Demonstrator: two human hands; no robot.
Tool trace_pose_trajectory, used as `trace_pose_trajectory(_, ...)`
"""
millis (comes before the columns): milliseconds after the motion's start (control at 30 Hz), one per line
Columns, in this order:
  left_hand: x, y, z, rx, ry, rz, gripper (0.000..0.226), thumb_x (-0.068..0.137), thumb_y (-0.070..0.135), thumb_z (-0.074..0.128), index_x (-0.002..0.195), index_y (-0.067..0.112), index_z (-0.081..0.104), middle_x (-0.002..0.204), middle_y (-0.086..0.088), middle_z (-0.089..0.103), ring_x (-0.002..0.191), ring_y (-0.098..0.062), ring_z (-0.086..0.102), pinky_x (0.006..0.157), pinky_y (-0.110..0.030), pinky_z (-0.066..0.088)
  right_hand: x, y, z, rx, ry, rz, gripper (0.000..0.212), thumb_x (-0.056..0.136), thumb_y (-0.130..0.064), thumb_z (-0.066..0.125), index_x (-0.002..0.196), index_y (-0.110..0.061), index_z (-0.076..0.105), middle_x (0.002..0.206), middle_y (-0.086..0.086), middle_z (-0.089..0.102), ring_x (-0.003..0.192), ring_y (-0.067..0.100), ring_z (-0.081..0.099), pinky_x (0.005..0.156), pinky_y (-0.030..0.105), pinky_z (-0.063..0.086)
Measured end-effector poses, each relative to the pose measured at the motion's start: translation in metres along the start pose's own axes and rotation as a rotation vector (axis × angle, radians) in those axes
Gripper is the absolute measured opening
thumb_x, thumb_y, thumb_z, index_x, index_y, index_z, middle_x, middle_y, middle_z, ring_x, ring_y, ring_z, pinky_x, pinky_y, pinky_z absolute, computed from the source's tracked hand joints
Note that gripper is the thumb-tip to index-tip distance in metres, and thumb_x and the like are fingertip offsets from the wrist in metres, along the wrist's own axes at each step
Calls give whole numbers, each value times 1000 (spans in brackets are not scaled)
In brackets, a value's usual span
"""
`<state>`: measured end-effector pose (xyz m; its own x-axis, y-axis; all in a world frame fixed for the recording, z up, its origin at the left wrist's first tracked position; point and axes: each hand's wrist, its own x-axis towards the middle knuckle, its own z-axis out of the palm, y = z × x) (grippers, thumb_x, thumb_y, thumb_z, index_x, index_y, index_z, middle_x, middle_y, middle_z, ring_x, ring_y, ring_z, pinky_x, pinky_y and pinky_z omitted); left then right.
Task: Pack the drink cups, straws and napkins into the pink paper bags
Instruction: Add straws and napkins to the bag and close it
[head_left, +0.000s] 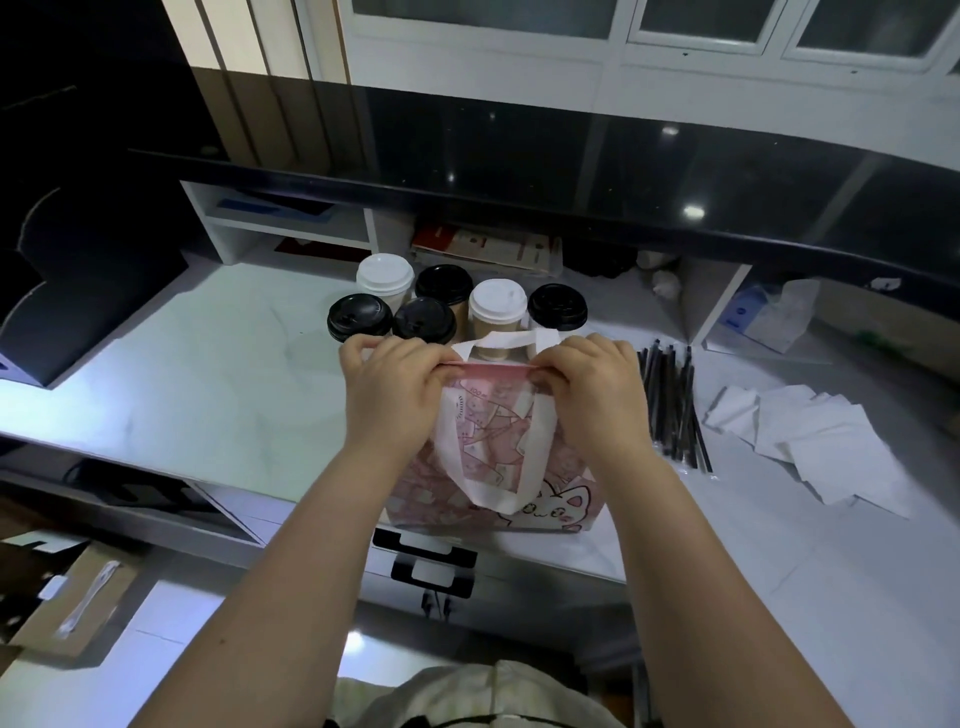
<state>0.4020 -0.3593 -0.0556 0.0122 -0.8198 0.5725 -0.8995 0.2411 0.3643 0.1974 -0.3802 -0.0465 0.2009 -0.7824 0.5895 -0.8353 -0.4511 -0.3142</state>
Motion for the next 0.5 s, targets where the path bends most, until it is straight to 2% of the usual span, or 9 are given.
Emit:
trace_pose_trajectory(67, -2, -12, -4, -20, -1, 11, 14, 88, 24, 61, 92, 26, 74, 87, 12, 71, 89, -14, 62, 90, -30, 20, -2, 12, -8, 6, -33, 43, 2, 76, -17, 72, 77, -16, 74, 75, -4, 69, 75, 25, 58, 74, 34, 29)
trace_pose_trajectory(133, -2, -22, -8, -47, -33, -2, 18, 87, 14, 65, 96, 26, 74, 91, 11, 71, 93, -16, 61, 90, -30, 21, -4, 24, -13, 3, -44, 76, 1, 76, -15, 73, 76, -14, 73, 75, -2, 69, 76, 27, 60, 75, 35, 33)
trace_pose_trajectory(267, 5, -22, -11, -69, -12, -83, 29, 85, 1, 62, 91, 26, 75, 88, 10, 72, 89, -14, 60, 89, -32, 25, 0, 26, -10, 25, 10, 56, 7, 71, -9, 66, 72, -10, 72, 69, 2, 68, 69, 29, 60, 72, 41, 42)
trace_pose_trajectory(367, 6, -21, -11, -214, 6, -104, 21, 84, 2, 68, 91, 20, 77, 89, 8, 74, 87, -3, 58, 93, -31, 38, -1, 35, -12, 139, 43, 48, 10, 75, -5, 68, 79, -11, 76, 74, -2, 71, 72, 22, 61, 76, 39, 48)
trace_pose_trajectory(433, 3, -27, -14, -421, -28, -216, 21, 85, 1, 68, 93, 19, 77, 90, 7, 74, 86, 2, 61, 87, -15, 46, -7, 45, -16, 264, 13, 224, 15, 83, -2, 67, 87, -12, 76, 81, -9, 67, 81, 13, 59, 82, 33, 49)
trace_pose_trajectory(500, -1, -32, -17, -495, -40, -338, 27, 88, 0, 64, 92, 24, 73, 90, 14, 72, 85, 5, 62, 80, -5, 43, -13, 50, -18, 316, -19, 390, 18, 87, -2, 63, 91, -15, 75, 85, -12, 64, 84, 9, 57, 85, 28, 49)
